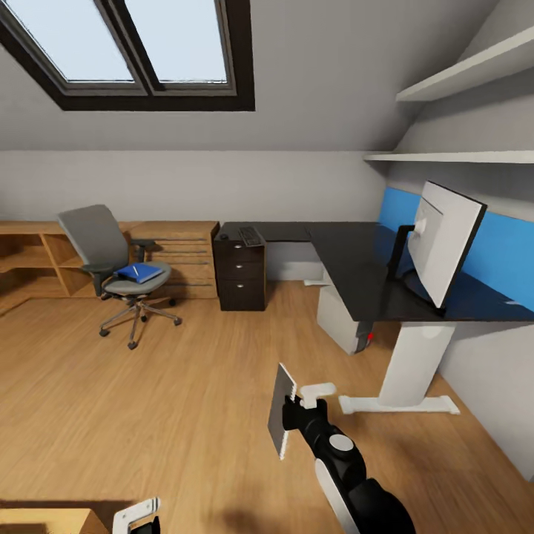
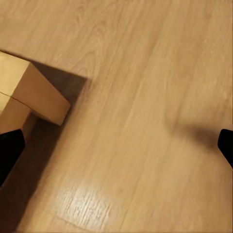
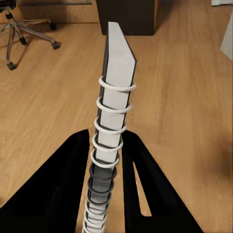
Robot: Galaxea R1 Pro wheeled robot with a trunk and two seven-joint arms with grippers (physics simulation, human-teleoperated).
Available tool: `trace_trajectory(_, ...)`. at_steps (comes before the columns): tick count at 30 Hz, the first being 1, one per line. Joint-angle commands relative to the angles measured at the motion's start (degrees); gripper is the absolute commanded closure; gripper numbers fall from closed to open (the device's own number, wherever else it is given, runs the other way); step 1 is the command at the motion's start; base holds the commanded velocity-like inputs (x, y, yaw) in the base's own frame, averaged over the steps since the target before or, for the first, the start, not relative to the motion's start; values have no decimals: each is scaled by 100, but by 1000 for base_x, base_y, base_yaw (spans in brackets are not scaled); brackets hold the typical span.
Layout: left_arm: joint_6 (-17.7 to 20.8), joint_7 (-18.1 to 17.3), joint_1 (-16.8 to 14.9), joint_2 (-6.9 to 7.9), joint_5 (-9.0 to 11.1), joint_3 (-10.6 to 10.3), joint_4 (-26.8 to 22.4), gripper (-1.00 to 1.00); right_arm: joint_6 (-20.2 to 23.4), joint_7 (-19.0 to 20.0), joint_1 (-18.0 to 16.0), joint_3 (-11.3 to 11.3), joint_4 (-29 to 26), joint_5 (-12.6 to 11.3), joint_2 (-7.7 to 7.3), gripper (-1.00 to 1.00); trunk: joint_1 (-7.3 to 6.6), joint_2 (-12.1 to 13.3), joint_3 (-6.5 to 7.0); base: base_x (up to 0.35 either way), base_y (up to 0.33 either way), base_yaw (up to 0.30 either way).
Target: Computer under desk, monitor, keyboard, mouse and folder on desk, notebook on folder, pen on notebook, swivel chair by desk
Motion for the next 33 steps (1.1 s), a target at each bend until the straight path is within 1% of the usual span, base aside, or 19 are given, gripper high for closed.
trace_trajectory(1,19,14,-2,-2,57,-2,-6,-100,18,-48,-4,10,-9,-64,-2,100,1,-3,-6,94,83,269)
trace_trajectory(8,14,-8,-2,3,65,-14,-23,-100,17,-48,-4,9,-9,-64,-5,100,1,-3,-6,39,35,262)
trace_trajectory(11,11,-15,-2,0,70,-16,-31,-100,17,-44,-4,5,-12,-64,-10,100,1,-3,-6,8,7,146)
trace_trajectory(20,9,-17,-2,2,74,-17,-33,-100,12,-39,-4,2,-17,-57,-26,100,-196,358,156,9,2,33)
trace_trajectory(26,8,-13,-2,6,74,-14,-16,-100,5,-36,-4,-6,10,-56,-28,100,-328,598,264,214,0,1)
trace_trajectory(28,16,-4,-2,6,74,-17,-2,-100,-98,-35,-4,-12,33,-56,-32,100,-372,679,300,326,0,0)
trace_trajectory(30,22,1,-2,6,74,-22,43,-100,-307,-47,-4,-13,39,-60,-35,100,-416,759,335,333,0,0)
trace_trajectory(31,41,2,-2,11,76,-23,139,-100,-478,-51,-4,-10,42,-60,-36,100,-438,799,353,336,0,0)
trace_trajectory(33,63,1,-2,31,79,-20,276,-100,-616,-61,-4,-9,54,-44,-35,100,-482,879,389,337,0,0)
